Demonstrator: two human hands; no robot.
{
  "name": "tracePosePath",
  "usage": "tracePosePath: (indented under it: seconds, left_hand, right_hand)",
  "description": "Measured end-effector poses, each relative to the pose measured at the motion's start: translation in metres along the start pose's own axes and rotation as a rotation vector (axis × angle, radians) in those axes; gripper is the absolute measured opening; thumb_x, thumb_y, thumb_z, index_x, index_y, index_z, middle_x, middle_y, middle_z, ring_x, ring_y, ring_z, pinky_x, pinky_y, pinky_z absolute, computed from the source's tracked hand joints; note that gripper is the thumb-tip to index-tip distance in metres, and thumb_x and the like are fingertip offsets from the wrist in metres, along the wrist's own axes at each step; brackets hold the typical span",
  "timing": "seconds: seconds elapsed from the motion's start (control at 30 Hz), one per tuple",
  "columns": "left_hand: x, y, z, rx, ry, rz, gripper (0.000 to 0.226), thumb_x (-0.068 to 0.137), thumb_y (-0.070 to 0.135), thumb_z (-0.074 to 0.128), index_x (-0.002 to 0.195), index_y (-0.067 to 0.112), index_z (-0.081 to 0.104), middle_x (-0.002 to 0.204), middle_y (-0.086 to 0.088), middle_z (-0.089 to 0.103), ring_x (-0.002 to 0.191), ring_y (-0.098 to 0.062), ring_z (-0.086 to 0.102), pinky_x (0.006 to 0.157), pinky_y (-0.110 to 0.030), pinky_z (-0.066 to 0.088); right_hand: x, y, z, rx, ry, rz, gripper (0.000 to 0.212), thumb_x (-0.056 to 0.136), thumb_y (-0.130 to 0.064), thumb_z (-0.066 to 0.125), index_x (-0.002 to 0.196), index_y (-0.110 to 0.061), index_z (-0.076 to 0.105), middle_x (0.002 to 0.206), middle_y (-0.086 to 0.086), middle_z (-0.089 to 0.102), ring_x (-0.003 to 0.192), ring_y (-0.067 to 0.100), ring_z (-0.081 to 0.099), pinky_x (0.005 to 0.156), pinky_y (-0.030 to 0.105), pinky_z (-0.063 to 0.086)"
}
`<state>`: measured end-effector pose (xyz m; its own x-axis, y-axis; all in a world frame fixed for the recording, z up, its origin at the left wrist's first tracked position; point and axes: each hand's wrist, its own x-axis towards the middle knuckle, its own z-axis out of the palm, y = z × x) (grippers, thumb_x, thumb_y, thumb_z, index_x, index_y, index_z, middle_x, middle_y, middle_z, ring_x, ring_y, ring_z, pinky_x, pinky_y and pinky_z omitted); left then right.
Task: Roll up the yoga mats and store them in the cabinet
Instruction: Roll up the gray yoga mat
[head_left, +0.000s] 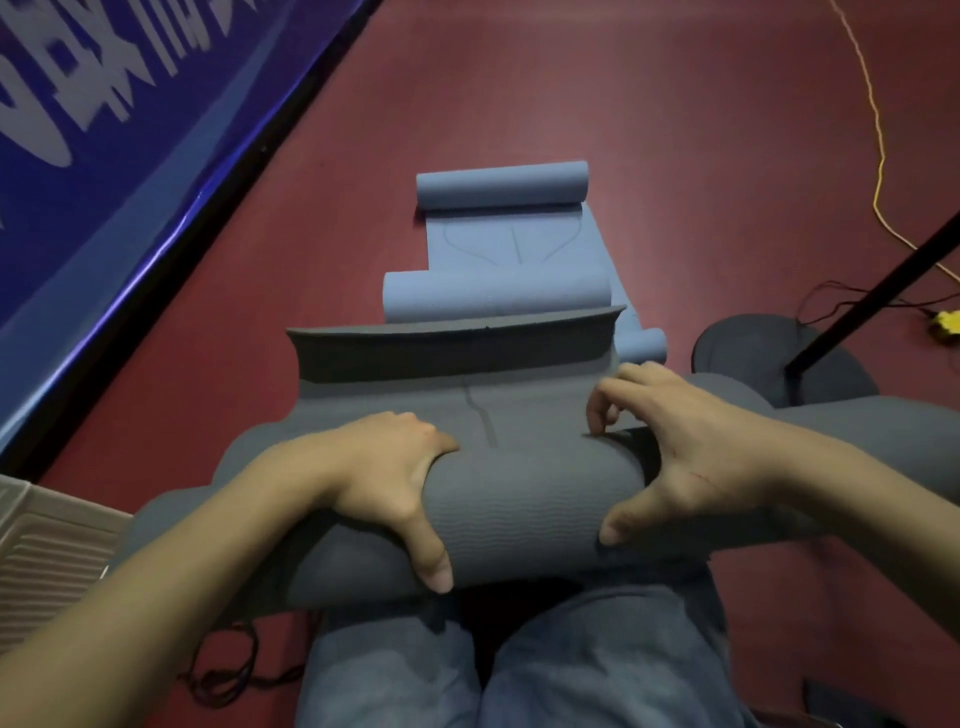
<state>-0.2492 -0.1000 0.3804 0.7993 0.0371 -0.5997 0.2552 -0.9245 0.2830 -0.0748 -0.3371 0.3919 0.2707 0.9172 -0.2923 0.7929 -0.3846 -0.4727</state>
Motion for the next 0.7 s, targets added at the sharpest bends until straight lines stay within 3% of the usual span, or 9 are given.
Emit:
tracePosePath:
  seconds: [0.17, 0.3, 0.43, 0.5, 0.6, 0.7]
  left_hand:
    - [0.010, -0.015, -0.006, -0.084, -0.006, 0.068, 0.088, 0.033, 0.075, 0.087, 0.109, 0.040, 0.059, 0.103, 0.023, 0.064, 0.094, 0.001, 0.060, 0.087, -0.026, 0.051]
    - [0.008, -0.033, -0.004, -0.212, 0.121, 0.114, 0.102, 0.039, 0.075, 0.085, 0.130, 0.043, 0.052, 0.121, 0.029, 0.054, 0.109, 0.008, 0.051, 0.095, -0.022, 0.044]
    - [0.005, -0.041, 0.002, -0.205, 0.214, 0.152, 0.094, 0.047, 0.078, 0.082, 0.128, 0.043, 0.050, 0.120, 0.027, 0.052, 0.113, 0.004, 0.050, 0.097, -0.025, 0.044]
    - [0.002, -0.041, 0.006, -0.198, 0.294, 0.196, 0.085, 0.052, 0.075, 0.083, 0.123, 0.041, 0.051, 0.115, 0.027, 0.050, 0.110, 0.003, 0.050, 0.092, -0.021, 0.043]
    - [-0.005, -0.043, 0.011, -0.191, 0.406, 0.225, 0.071, 0.059, 0.074, 0.081, 0.114, 0.040, 0.052, 0.109, 0.027, 0.050, 0.106, -0.002, 0.051, 0.087, -0.026, 0.045]
    - [-0.010, -0.046, 0.007, -0.185, 0.414, 0.172, 0.070, 0.063, 0.079, 0.074, 0.118, 0.039, 0.060, 0.112, 0.026, 0.058, 0.106, 0.001, 0.056, 0.087, -0.027, 0.048]
  right_hand:
    - [-0.001, -0.004, 0.001, -0.063, 0.072, 0.017, 0.074, 0.052, -0.083, 0.079, 0.107, -0.037, 0.060, 0.107, -0.020, 0.050, 0.110, 0.008, 0.041, 0.092, 0.032, 0.046]
    - [-0.001, -0.004, -0.003, -0.137, 0.065, 0.038, 0.097, 0.061, -0.095, 0.058, 0.137, -0.034, 0.059, 0.122, -0.019, 0.054, 0.115, 0.008, 0.046, 0.100, 0.038, 0.046]
    - [-0.001, -0.014, -0.003, -0.334, -0.110, 0.069, 0.136, 0.042, -0.099, 0.063, 0.153, -0.024, 0.037, 0.145, -0.011, 0.046, 0.128, 0.017, 0.049, 0.108, 0.039, 0.044]
    - [0.003, -0.019, 0.001, -0.410, -0.141, 0.091, 0.135, 0.036, -0.097, 0.067, 0.145, -0.021, 0.042, 0.139, -0.007, 0.049, 0.123, 0.020, 0.052, 0.104, 0.039, 0.046]
    - [0.011, -0.019, 0.007, -0.460, -0.116, 0.092, 0.131, 0.033, -0.096, 0.068, 0.136, -0.018, 0.045, 0.132, -0.003, 0.053, 0.117, 0.023, 0.054, 0.102, 0.042, 0.046]
    - [0.018, -0.018, 0.012, -0.460, -0.096, 0.094, 0.133, 0.034, -0.092, 0.074, 0.138, -0.016, 0.041, 0.130, -0.002, 0.054, 0.118, 0.025, 0.054, 0.104, 0.042, 0.043]
